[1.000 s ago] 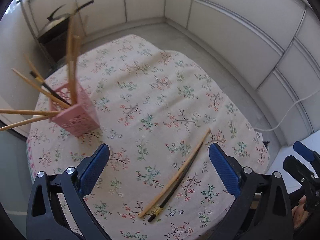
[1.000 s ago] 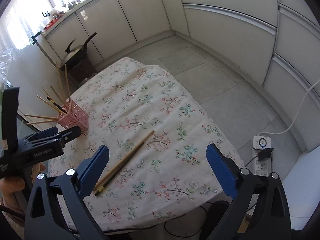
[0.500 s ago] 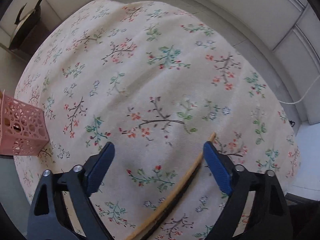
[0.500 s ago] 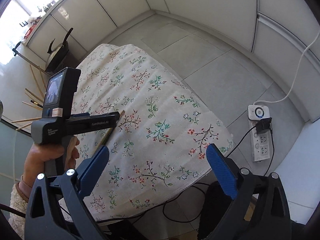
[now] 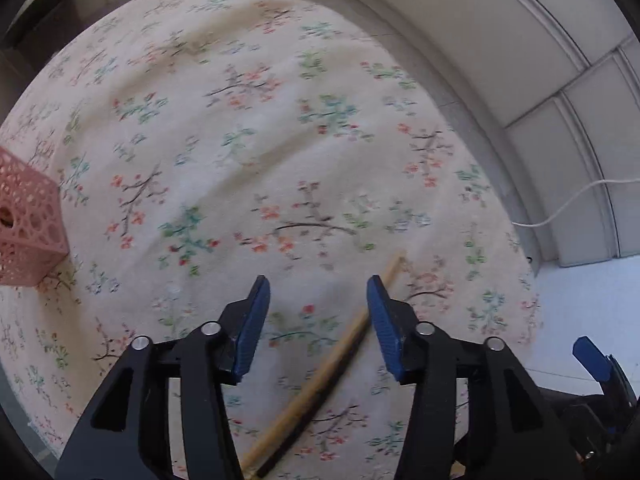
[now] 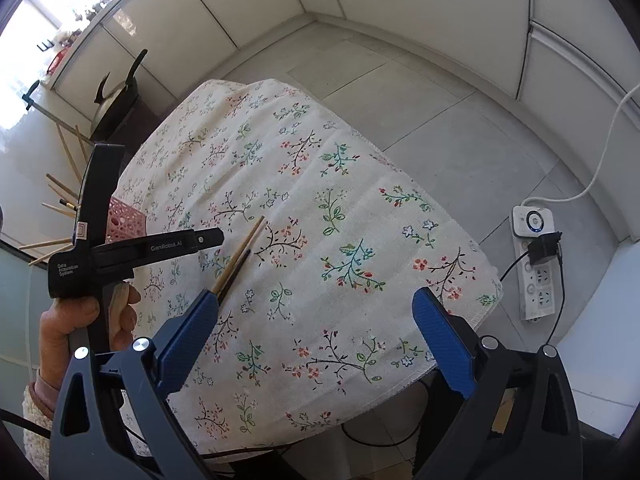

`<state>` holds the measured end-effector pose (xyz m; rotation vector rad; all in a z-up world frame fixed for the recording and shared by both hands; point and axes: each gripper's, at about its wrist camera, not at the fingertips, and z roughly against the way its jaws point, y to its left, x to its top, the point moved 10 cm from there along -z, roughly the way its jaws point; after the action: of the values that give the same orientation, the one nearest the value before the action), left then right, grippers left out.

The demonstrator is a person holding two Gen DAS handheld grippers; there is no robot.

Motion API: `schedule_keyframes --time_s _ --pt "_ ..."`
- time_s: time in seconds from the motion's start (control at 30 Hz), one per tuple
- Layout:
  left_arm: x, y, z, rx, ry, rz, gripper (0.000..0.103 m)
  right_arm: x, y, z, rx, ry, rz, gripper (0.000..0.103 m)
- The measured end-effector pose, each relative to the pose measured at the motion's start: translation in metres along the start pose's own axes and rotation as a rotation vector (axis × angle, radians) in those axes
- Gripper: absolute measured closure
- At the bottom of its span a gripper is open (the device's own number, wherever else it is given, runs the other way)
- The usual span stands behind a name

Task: Organize utensils
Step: 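Lower the left gripper to the remaining chopsticks and grasp a wooden one, then insert the wooden chopstick into the pink holder with the left gripper while the right gripper grasps a black chopstick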

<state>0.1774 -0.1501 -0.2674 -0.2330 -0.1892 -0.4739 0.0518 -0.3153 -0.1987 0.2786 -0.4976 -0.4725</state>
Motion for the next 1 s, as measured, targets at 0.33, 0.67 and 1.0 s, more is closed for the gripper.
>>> schedule_keyframes --time_s 0.33,0.67,1.0 --pt "0.0 0.008 -0.025 0.142 0.023 -0.059 0.094 0.002 -0.019 -0.004 0.004 0.023 -0.044 0.008" --pt "-0.012 0.072 0.018 0.16 -0.077 0.039 0.098 0.001 0.036 -0.044 -0.02 0.069 0.053 0.008" --pt "-0.042 0.082 0.129 0.249 -0.265 0.076 0.098 -0.01 0.101 -0.111 -0.089 0.183 0.168 0.015"
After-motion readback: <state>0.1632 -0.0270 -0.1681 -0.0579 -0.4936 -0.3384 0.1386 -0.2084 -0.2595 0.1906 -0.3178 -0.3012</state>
